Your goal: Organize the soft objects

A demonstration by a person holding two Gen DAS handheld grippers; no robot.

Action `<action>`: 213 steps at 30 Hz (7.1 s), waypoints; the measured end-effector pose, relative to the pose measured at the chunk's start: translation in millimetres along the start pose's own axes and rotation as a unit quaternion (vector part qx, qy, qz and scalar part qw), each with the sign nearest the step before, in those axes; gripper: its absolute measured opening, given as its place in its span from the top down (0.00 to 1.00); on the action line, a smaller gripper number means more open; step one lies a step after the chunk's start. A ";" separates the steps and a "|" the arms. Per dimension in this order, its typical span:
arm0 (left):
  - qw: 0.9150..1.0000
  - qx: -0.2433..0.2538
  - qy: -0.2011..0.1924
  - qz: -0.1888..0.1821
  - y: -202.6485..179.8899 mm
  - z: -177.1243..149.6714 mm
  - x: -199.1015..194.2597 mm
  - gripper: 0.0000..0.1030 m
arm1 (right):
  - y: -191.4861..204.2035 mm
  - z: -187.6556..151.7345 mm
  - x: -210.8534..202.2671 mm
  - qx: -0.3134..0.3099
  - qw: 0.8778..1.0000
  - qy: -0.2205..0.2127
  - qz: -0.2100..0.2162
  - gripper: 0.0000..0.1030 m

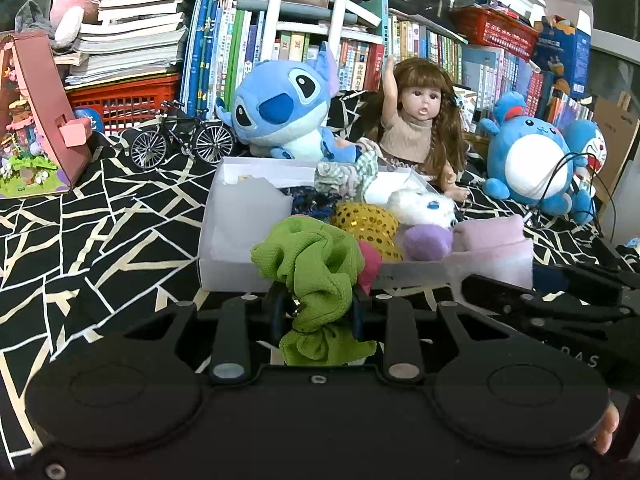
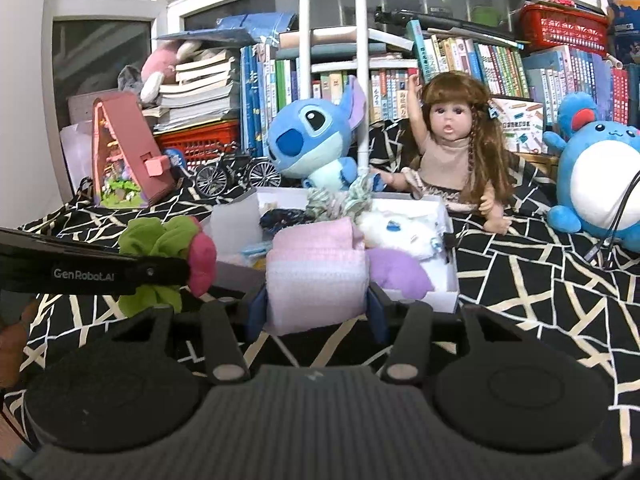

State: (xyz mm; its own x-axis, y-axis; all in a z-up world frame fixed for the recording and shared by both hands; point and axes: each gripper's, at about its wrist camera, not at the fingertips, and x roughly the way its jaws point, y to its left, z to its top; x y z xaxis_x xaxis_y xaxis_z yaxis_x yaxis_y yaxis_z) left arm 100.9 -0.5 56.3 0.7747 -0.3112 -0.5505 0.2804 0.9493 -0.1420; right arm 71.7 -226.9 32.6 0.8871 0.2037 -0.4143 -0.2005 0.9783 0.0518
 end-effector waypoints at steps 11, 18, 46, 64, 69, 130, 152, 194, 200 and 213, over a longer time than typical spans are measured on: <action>1.000 -0.004 -0.018 0.002 -3.0 23.9 6.0 0.72 | -11.1 16.6 2.8 0.013 1.000 -0.016 -0.010 0.47; 1.000 -0.004 -0.020 0.002 -6.9 34.2 13.8 0.72 | -16.7 23.1 6.1 0.019 1.000 -0.019 -0.016 0.47; 0.999 -0.021 -0.033 0.005 20.7 93.3 51.4 0.72 | -41.3 79.2 40.8 0.037 0.999 -0.016 -0.031 0.46; 1.000 -0.010 0.019 0.013 22.9 64.2 87.0 0.72 | -42.6 70.0 90.1 0.064 0.997 0.040 -0.028 0.46; 1.000 -0.008 0.024 0.016 26.6 60.0 95.7 0.72 | -41.6 70.0 106.0 0.060 0.996 0.056 -0.026 0.46; 0.997 -0.029 0.062 0.026 40.1 59.9 153.0 0.62 | -44.0 78.7 213.2 0.131 0.979 0.154 -0.031 0.47; 0.998 -0.021 0.044 0.031 34.9 62.7 133.9 0.19 | -39.8 82.4 180.1 0.109 0.985 0.130 -0.010 0.21; 1.000 -0.002 -0.001 0.028 12.1 18.0 25.7 0.09 | -34.0 33.8 31.1 0.065 0.995 0.007 -0.078 0.03; 0.999 -0.012 0.002 0.036 13.6 8.2 21.7 0.09 | -29.5 20.4 26.4 0.060 0.995 0.009 -0.080 0.01; 0.997 -0.018 0.028 0.065 10.3 -17.3 35.3 0.09 | -30.2 -11.6 32.3 0.066 0.993 0.041 -0.092 0.00</action>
State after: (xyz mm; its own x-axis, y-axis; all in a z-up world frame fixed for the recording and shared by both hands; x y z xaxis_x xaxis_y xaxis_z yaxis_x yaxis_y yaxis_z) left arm 121.4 -1.0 21.2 0.7701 -0.1837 -0.6109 0.1591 0.9827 -0.0949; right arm 101.6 -250.3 7.1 0.8659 0.0222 -0.4996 0.0234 0.9961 0.0848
